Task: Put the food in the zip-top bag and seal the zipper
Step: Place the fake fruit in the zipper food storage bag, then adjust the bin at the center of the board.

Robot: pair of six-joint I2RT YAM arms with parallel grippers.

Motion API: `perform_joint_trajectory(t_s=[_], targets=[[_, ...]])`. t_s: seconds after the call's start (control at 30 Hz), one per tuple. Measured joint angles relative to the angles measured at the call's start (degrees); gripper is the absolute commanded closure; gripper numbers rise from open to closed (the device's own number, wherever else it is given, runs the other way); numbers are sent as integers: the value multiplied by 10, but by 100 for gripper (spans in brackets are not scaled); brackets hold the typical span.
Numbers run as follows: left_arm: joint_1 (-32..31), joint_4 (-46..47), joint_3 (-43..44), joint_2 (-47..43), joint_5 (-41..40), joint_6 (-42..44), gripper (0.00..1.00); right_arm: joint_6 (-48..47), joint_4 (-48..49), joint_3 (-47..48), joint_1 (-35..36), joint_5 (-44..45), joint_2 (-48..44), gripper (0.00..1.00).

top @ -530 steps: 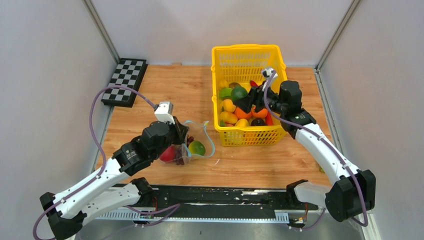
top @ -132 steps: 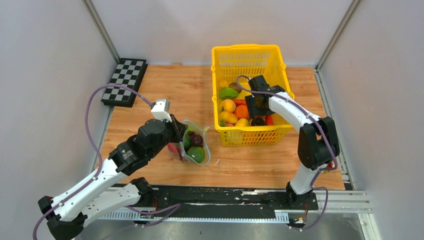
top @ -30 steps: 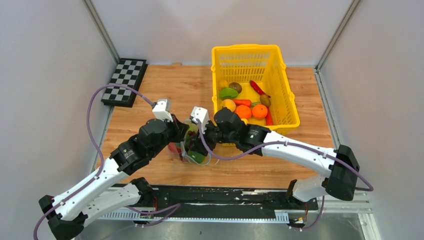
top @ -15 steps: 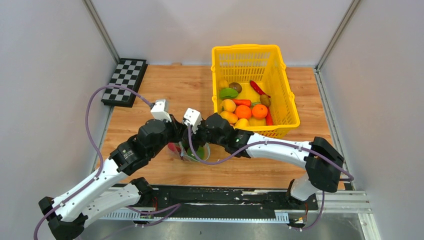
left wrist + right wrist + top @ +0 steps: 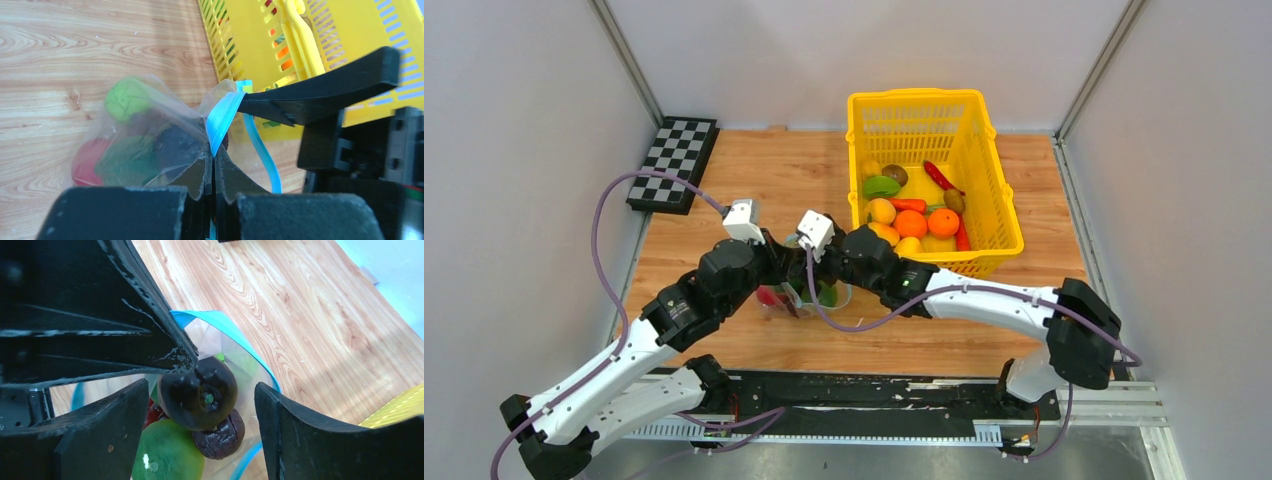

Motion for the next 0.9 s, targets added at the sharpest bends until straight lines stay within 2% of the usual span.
perform_joint_trajectory(t_s=[0.13,0.33,0.47,0.9], targets=[[0,0,0,0,-4,-1,97,2,-21,0,0,-3,-40,27],[0,-2,0,0,-11,-2,97,16,-51,-2,0,-36,-120,47],[0,-5,0,0,-14,-2,97,36,-81,2,-2,-4,-149,56],[0,-19,0,-11,-23,-4,97,77,-275,132,-46,108,-36,58]])
